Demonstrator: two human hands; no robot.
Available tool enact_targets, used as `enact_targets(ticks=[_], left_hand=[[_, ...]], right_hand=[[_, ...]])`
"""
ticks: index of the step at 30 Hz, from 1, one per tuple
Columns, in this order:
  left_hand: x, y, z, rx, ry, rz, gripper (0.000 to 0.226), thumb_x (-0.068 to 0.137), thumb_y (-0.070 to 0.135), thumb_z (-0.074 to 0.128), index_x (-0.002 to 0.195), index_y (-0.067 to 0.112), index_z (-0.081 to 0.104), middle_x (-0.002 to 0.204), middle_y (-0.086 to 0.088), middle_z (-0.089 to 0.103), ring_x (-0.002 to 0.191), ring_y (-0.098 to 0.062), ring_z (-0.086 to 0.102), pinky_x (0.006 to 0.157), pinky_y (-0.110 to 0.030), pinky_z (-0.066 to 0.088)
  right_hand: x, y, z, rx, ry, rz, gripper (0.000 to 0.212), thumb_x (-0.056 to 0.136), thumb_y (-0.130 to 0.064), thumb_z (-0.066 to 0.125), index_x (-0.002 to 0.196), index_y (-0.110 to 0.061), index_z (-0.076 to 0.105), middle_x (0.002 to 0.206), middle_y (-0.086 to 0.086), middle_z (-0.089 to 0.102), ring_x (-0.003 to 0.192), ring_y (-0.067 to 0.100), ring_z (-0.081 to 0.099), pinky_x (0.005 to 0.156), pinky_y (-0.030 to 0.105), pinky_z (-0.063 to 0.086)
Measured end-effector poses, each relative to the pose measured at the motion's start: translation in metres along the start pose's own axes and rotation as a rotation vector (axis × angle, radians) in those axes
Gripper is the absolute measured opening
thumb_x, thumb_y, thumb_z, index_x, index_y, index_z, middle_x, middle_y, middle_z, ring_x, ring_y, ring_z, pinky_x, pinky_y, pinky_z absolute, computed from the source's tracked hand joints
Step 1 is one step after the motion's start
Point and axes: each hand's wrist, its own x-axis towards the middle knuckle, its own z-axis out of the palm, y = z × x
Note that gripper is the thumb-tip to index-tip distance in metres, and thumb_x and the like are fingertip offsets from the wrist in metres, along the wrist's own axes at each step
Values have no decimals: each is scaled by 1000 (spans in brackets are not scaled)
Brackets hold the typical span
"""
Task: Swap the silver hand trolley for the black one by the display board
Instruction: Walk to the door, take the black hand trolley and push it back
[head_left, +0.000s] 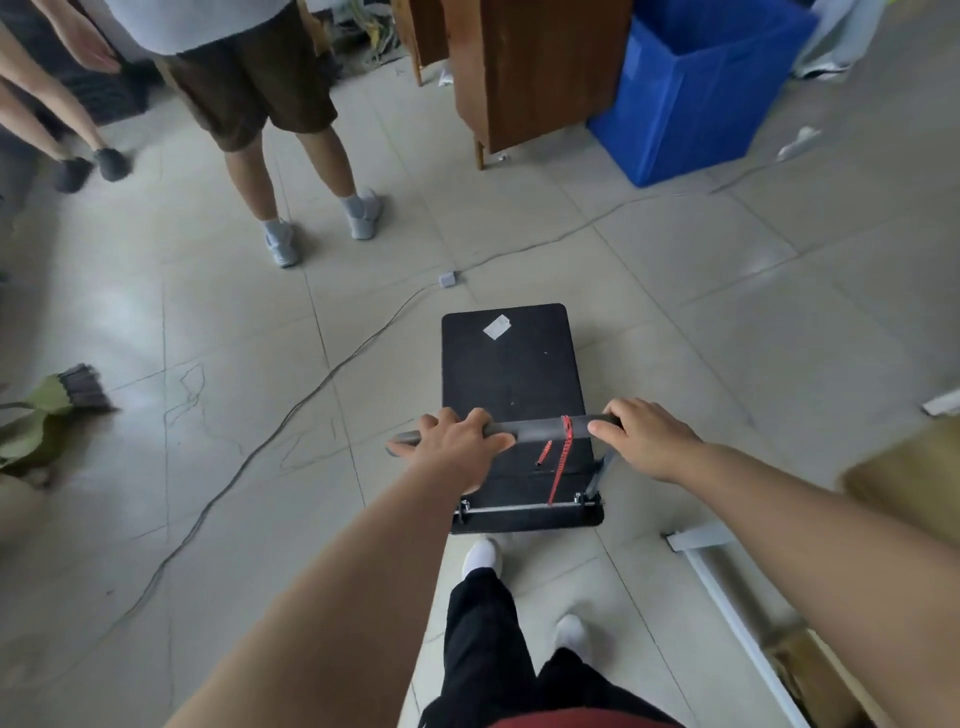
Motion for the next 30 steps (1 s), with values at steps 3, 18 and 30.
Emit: enact_targets(ticks=[3,18,30], left_hand=[[25,21,-12,52,-8,105,40,93,65,28,122,44,43,125,1,43,122,-27,33,96,-61,28],[140,56,-97,404,-12,497,22,101,45,31,118,34,39,115,-1,47,111,-26,42,92,-61,36],[191,128,-115,452,104,696,25,101,45,31,117,28,42,117,-2,47,110,-26,43,97,-66,33]], right_hand=[[1,9,-12,-2,6,52,34,98,-42,36,116,-19,52,113,7,55,101,26,51,77,34,37],[59,-11,-35,26,224,264,33,100,-34,36,128,-24,50,115,10,60,107,30,53,81,36,40],[83,32,-75,67,305,359,31,100,-32,34,125,-22,51,108,9,58,101,27,51,76,34,41]])
